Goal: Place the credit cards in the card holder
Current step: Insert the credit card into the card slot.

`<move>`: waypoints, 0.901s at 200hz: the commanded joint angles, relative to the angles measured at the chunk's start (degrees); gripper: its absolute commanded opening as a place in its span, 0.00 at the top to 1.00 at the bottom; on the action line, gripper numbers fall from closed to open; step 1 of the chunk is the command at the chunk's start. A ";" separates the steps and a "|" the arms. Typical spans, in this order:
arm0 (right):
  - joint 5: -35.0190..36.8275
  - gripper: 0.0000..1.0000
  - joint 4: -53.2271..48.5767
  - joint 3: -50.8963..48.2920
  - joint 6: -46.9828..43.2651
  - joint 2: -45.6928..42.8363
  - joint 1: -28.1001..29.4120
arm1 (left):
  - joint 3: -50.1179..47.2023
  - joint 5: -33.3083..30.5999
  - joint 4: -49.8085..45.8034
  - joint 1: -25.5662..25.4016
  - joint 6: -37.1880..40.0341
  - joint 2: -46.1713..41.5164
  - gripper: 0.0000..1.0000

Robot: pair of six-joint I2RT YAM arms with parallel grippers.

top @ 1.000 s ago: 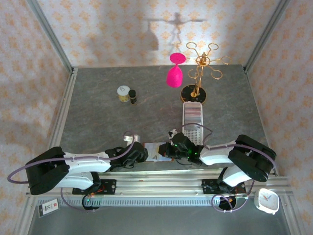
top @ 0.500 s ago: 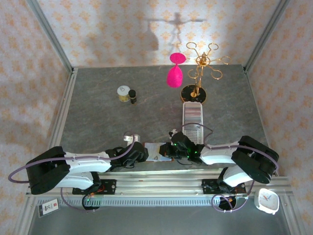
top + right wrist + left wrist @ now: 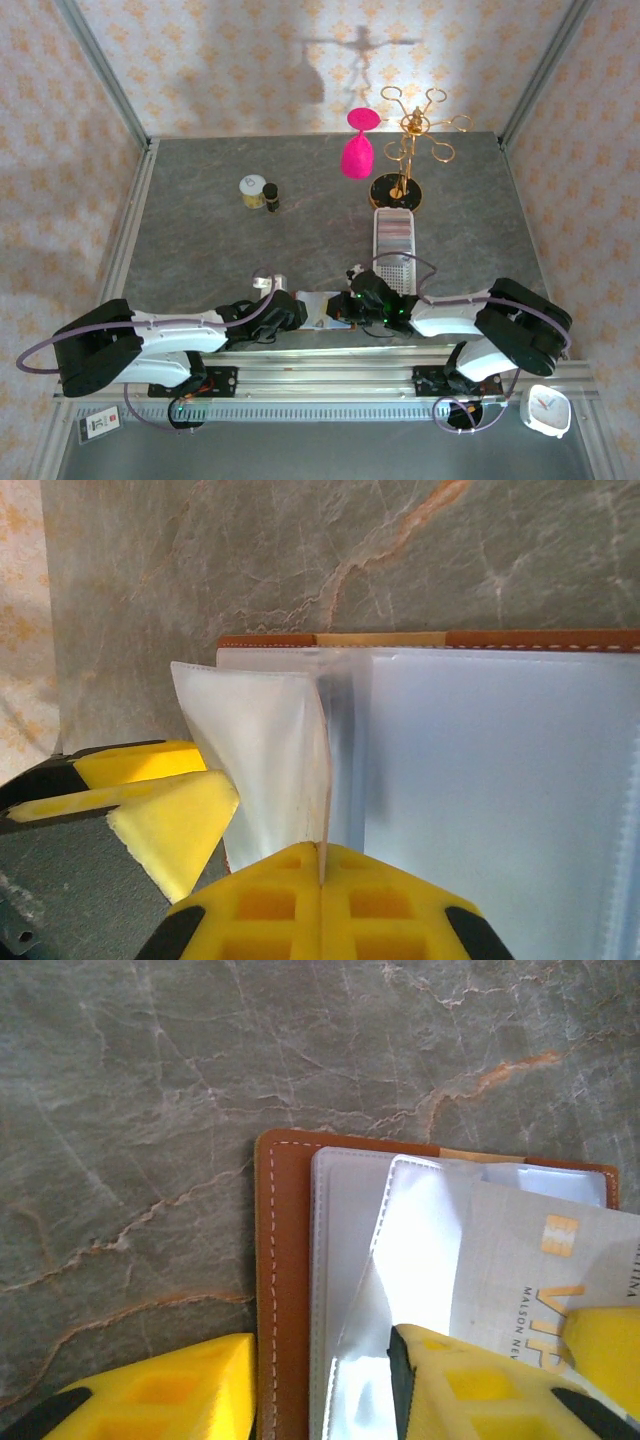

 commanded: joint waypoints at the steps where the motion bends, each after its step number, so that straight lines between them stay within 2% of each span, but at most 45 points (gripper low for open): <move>1: 1.98 1.00 -5.38 -0.89 0.32 -1.36 -0.21 | -0.79 -2.25 -3.33 0.15 -0.73 1.01 0.55; 61: -0.41 1.00 -1.74 -1.79 0.24 -1.24 -0.21 | -1.93 -4.02 -3.56 0.12 -2.03 -0.09 0.55; 137: -3.48 1.00 4.24 -2.38 -0.73 -0.27 -0.35 | -2.33 -4.59 -2.39 0.16 -2.22 1.04 0.73; 180: -5.36 1.00 7.75 -3.07 0.22 1.48 -1.04 | -2.37 -3.92 -1.67 0.27 -1.96 2.37 0.73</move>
